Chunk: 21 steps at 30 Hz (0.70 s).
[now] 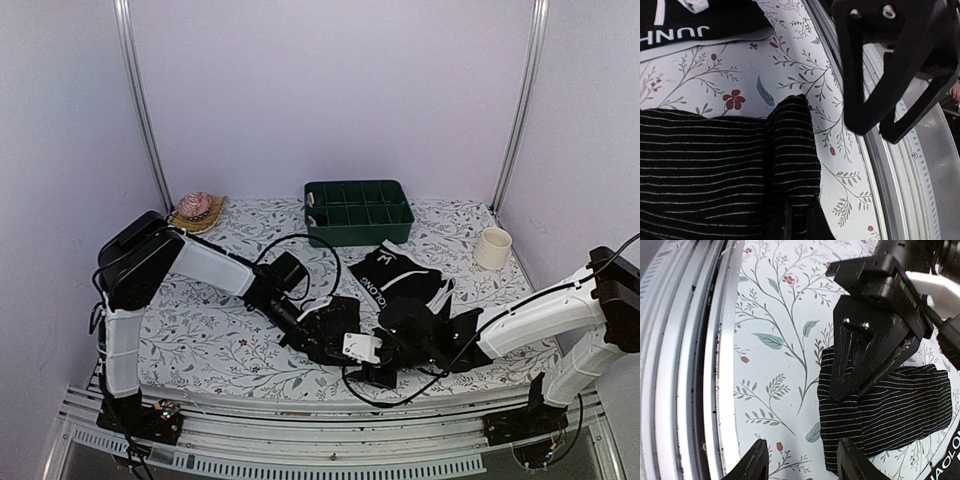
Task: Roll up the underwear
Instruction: Roll the underwear at the center of the board.
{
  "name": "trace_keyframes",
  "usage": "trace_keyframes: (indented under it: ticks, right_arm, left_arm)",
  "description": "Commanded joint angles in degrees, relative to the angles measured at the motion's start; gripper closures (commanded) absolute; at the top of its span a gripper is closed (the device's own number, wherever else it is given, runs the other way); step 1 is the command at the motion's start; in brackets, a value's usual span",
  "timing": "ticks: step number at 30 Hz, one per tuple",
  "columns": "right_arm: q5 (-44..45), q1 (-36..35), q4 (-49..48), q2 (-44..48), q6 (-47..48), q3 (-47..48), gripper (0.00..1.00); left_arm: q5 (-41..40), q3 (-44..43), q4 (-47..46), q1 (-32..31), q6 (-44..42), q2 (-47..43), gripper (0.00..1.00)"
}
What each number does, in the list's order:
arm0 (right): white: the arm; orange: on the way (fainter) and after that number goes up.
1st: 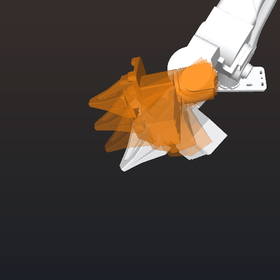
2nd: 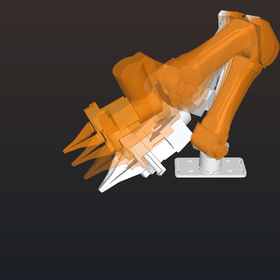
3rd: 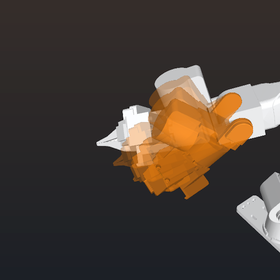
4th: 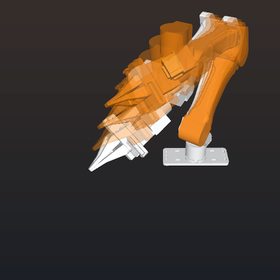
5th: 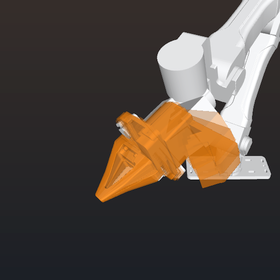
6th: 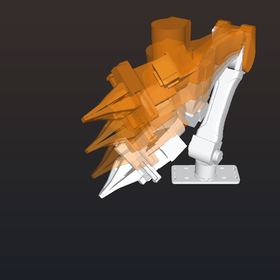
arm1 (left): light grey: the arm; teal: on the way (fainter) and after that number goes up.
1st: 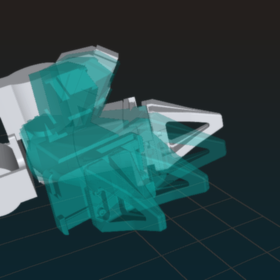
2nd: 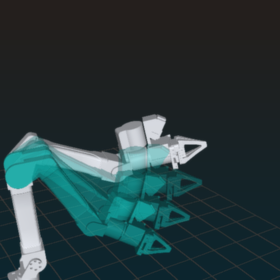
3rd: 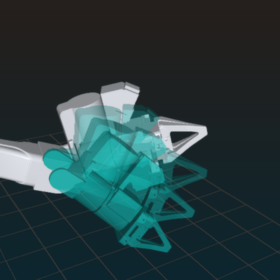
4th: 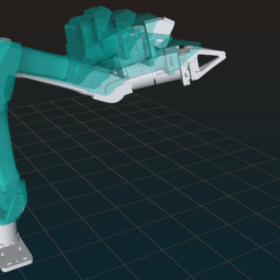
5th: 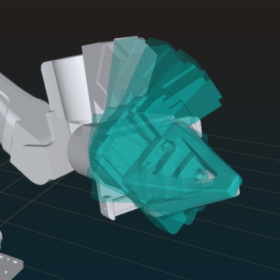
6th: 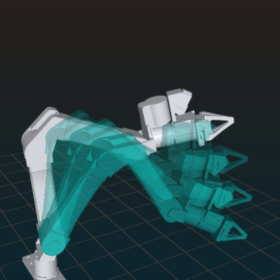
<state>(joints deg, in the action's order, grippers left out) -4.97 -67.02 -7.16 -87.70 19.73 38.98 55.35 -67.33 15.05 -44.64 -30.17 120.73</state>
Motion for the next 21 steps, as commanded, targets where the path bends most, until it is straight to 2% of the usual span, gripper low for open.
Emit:
trace_keyframes:
  ticks: [1,21]
  right_arm:
    - [4.05,-0.21,-1.0,-4.82,3.64,3.16,0.52]
    - [11.78,-0.23,-1.32,-13.79,6.34,6.34,0.52]
  left_arm:
    - [-7.79,-0.6,7.73,1.62,-0.03,5.3,1.0]
    - [-5.81,-2.45,10.48,2.19,-0.9,7.5,1.0]
